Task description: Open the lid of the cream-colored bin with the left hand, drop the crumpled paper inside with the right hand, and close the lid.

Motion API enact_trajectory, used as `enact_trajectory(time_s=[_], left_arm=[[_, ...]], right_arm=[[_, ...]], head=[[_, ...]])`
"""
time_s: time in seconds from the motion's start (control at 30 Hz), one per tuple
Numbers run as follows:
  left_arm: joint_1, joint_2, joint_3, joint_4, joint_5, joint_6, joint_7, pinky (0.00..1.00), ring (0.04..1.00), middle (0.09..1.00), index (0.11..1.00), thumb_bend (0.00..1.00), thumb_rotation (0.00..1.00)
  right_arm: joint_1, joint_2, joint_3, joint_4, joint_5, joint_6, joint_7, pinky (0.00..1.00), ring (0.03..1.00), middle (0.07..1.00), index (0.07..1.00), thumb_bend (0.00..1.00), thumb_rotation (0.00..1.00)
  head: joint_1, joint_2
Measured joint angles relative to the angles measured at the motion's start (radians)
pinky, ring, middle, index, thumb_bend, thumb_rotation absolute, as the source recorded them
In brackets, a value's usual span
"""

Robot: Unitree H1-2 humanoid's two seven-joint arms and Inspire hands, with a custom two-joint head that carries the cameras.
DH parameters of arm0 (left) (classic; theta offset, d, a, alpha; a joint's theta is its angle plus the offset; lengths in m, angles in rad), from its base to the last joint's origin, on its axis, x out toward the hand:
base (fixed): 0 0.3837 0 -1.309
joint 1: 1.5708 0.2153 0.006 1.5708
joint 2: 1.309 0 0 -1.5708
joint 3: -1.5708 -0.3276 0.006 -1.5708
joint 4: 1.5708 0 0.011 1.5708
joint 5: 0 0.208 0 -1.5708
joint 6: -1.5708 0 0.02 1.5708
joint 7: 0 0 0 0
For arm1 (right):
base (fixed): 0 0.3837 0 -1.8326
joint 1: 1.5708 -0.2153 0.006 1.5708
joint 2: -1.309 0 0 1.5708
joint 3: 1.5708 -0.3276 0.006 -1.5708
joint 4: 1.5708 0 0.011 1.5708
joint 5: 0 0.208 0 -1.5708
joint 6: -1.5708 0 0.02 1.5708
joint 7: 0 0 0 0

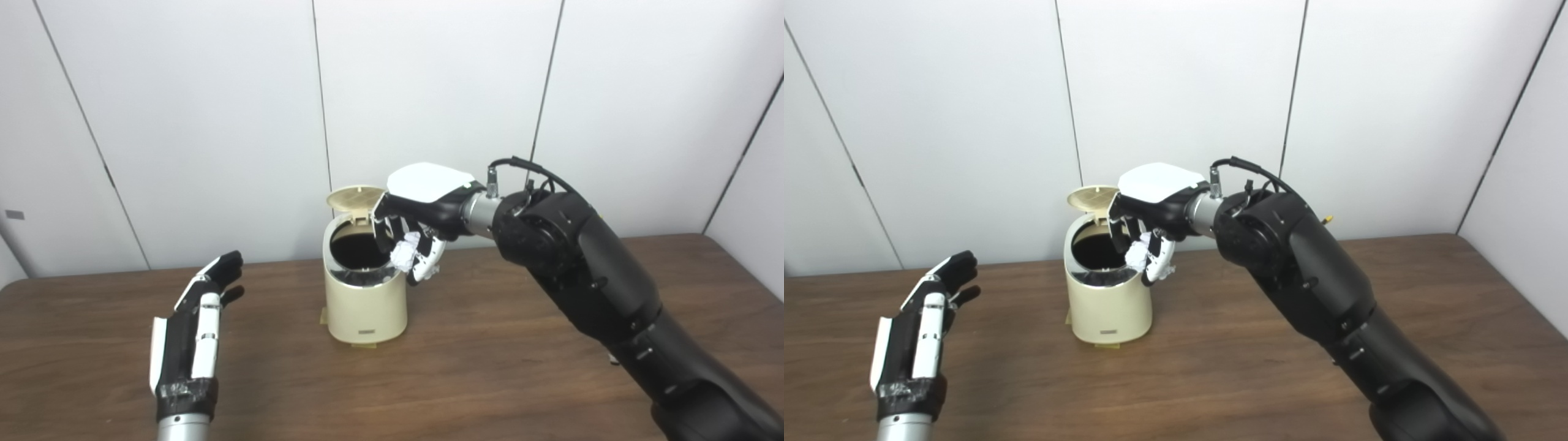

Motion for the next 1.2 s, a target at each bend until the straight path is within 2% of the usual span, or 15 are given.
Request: enact_trajectory(time_s=[0.13, 0.23, 0.37, 0.53, 0.8, 1.1, 1.2], left_arm=[[0.000, -0.010, -0.003, 0.001, 0.010, -0.001, 0.007, 0.81, 0.849, 0.831, 0.814, 0.19, 0.88], [0.000, -0.018, -0.006, 0.002, 0.016, -0.003, 0.008, 0.82, 0.849, 0.827, 0.807, 0.20, 0.84], [0.000, -0.028, -0.012, 0.002, 0.023, -0.005, 0.009, 0.83, 0.851, 0.833, 0.814, 0.19, 0.82], [0.000, -0.034, -0.019, 0.002, 0.033, -0.006, 0.010, 0.83, 0.859, 0.839, 0.818, 0.18, 0.85], [0.000, -0.034, -0.020, 0.002, 0.038, -0.006, 0.011, 0.84, 0.862, 0.841, 0.824, 0.17, 0.86], [0.001, -0.030, -0.023, 0.002, 0.035, -0.006, 0.005, 0.87, 0.862, 0.839, 0.823, 0.17, 0.86], [0.001, -0.028, -0.024, 0.002, 0.035, -0.007, 0.004, 0.88, 0.860, 0.836, 0.821, 0.17, 0.86]], right_arm=[[-0.003, 0.021, 0.003, 0.037, 0.000, -0.020, -0.034, 0.20, 0.351, 0.440, 0.533, 0.51, 0.00], [-0.007, 0.030, 0.014, 0.084, -0.005, -0.057, -0.073, 0.19, 0.348, 0.437, 0.536, 0.51, 0.00], [-0.011, 0.031, 0.022, 0.144, -0.015, -0.105, -0.134, 0.23, 0.359, 0.446, 0.539, 0.51, 0.00], [-0.014, 0.031, 0.038, 0.199, -0.048, -0.157, -0.207, 0.27, 0.379, 0.467, 0.521, 0.52, 0.00], [-0.012, 0.032, 0.069, 0.264, -0.092, -0.319, -0.395, 0.32, 0.417, 0.540, 0.472, 0.51, 0.00], [-0.004, 0.025, 0.071, 0.275, -0.099, -0.490, -0.520, 0.37, 0.456, 0.546, 0.436, 0.51, 0.00], [-0.002, 0.017, 0.090, 0.284, -0.128, -0.567, -0.640, 0.38, 0.455, 0.532, 0.428, 0.51, 0.00]], head=[[0.014, -0.003], [0.025, -0.006], [0.040, -0.011], [0.051, -0.011], [0.049, -0.014], [0.041, -0.017], [0.038, -0.018]])
